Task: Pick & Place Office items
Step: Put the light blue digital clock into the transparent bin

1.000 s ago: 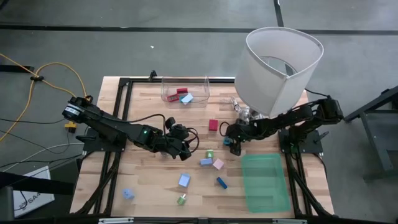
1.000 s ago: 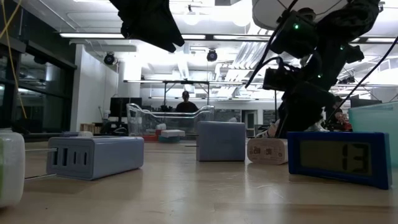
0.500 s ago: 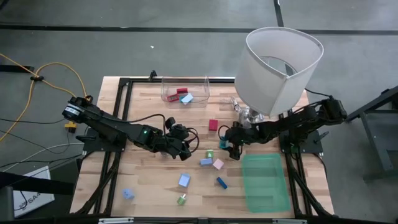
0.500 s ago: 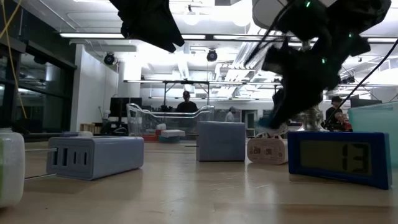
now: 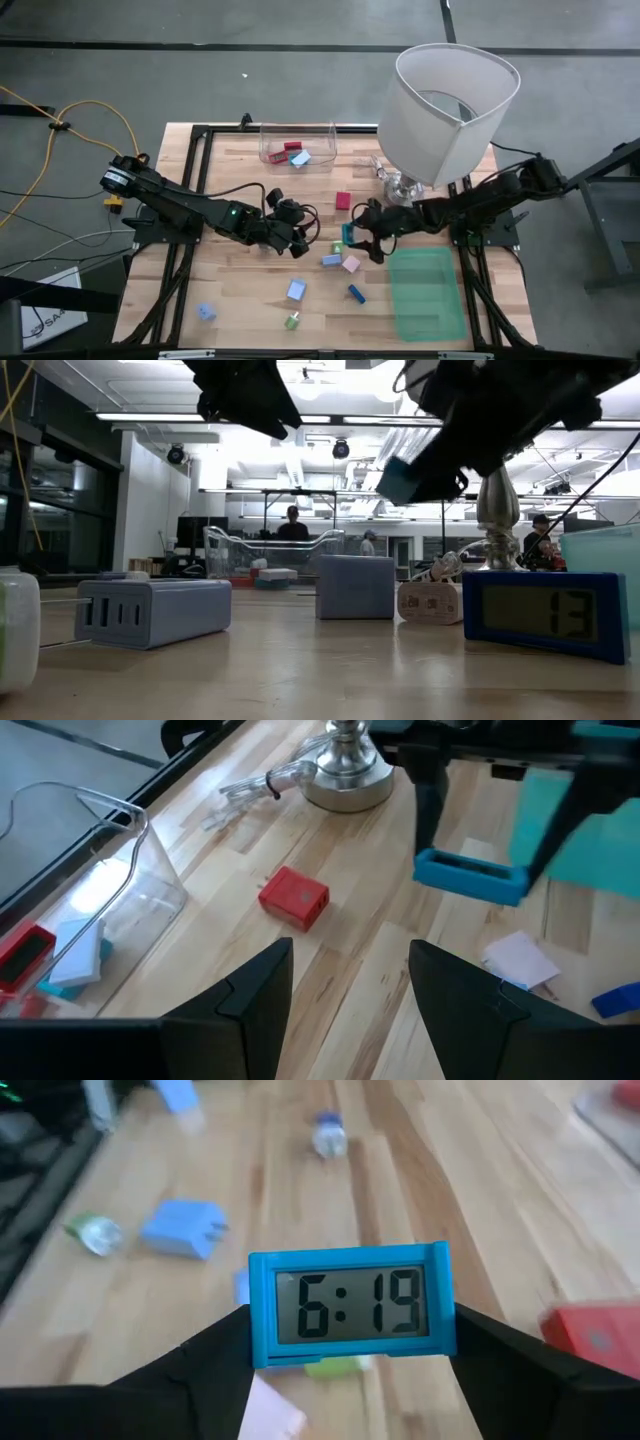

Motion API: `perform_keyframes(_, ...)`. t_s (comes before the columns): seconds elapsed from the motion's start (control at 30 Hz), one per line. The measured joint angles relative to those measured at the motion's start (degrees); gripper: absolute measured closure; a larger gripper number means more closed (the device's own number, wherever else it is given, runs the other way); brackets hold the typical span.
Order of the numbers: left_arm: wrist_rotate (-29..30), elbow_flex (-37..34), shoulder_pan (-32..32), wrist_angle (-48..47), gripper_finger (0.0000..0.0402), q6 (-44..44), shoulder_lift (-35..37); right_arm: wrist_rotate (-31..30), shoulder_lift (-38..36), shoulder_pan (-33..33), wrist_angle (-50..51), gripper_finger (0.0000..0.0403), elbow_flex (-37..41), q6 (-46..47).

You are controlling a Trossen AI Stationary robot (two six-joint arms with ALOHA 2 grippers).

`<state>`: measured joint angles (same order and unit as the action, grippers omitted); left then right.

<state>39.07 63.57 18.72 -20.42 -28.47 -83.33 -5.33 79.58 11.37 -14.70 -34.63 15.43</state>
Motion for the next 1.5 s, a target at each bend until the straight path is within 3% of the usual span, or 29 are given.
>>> perform_keyframes(0.57, 0.0, 0.0, -0.01, 0.31, 0.0209, 0.0, 0.0, -0.52, -0.03, 6.81, -7.89, 0.0123, 0.02, -4.09)
perform_keyframes(1.5, -0.03, 0.0, -0.24, 0.39, 0.0209, 0.0, 0.0, -5.2, 0.01, 6.9, -7.68, 0.0119, 0.02, -7.77)
